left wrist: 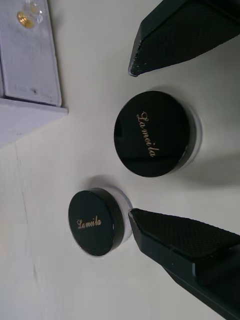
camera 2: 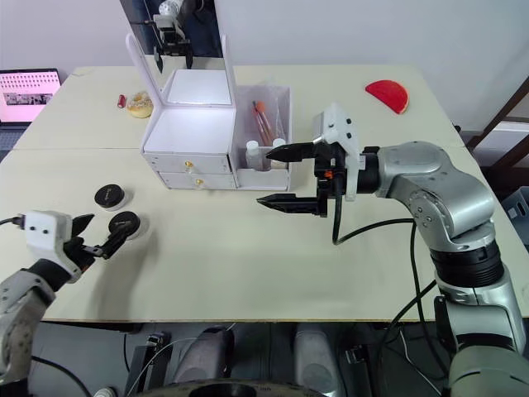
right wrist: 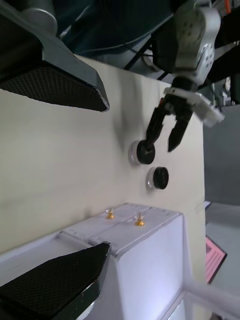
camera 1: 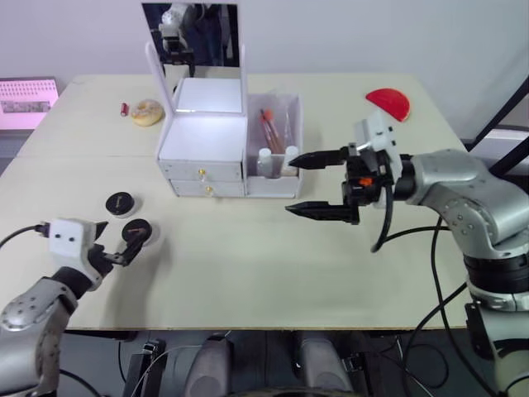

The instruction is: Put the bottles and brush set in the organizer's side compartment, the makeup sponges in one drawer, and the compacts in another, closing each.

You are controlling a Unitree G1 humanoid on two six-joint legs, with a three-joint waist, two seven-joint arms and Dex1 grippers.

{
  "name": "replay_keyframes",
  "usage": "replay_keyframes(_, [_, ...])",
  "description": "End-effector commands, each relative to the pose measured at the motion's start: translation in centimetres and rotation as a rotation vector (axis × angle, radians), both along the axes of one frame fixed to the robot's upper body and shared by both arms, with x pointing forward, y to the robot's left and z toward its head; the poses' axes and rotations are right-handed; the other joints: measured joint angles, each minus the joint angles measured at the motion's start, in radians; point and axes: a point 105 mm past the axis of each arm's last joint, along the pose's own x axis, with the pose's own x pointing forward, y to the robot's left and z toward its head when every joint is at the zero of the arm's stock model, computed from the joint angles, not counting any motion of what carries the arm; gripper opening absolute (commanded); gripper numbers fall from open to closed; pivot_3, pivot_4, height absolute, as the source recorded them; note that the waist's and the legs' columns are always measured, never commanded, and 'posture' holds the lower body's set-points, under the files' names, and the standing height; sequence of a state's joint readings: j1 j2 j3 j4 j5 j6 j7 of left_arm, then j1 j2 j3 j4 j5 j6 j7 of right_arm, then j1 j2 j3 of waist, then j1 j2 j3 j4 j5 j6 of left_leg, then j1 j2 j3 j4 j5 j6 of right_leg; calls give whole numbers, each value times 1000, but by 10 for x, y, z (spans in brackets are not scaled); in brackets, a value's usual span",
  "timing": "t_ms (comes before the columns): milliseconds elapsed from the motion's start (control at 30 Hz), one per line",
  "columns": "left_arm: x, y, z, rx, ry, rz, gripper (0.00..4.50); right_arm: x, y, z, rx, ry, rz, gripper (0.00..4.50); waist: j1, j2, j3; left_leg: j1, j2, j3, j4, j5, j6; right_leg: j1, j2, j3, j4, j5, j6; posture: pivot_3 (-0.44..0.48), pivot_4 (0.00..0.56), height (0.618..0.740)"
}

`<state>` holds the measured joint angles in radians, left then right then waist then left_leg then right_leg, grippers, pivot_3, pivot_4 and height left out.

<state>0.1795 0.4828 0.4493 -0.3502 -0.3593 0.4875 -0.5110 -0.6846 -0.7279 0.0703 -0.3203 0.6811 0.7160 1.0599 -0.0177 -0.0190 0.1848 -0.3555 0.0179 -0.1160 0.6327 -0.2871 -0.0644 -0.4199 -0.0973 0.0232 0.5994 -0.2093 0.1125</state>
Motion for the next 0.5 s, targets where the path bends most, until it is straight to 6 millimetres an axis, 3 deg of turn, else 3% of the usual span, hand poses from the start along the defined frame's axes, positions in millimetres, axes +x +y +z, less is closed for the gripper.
replay_keyframes(33, [6, -1, 1, 3, -32, 7, 4451, -3, 3, 11, 6, -50, 14, 4500, 1, 0, 0, 0, 0, 0, 0, 0, 0, 0, 0, 0, 0, 0, 0, 0, 150, 739])
replay_keyframes(300, [12, -9, 8, -23, -82, -25, 4451, -3, 2, 9, 6, -39, -8, 4500, 2, 0, 0, 0, 0, 0, 0, 0, 0, 0, 0, 0, 0, 0, 0, 0, 150, 739])
replay_keyframes(500, [19, -40, 28, -39, -131, -139, 4451, -4, 2, 5, 7, -24, -11, 4500, 7, 0, 0, 0, 0, 0, 0, 0, 0, 0, 0, 0, 0, 0, 0, 0, 150, 739])
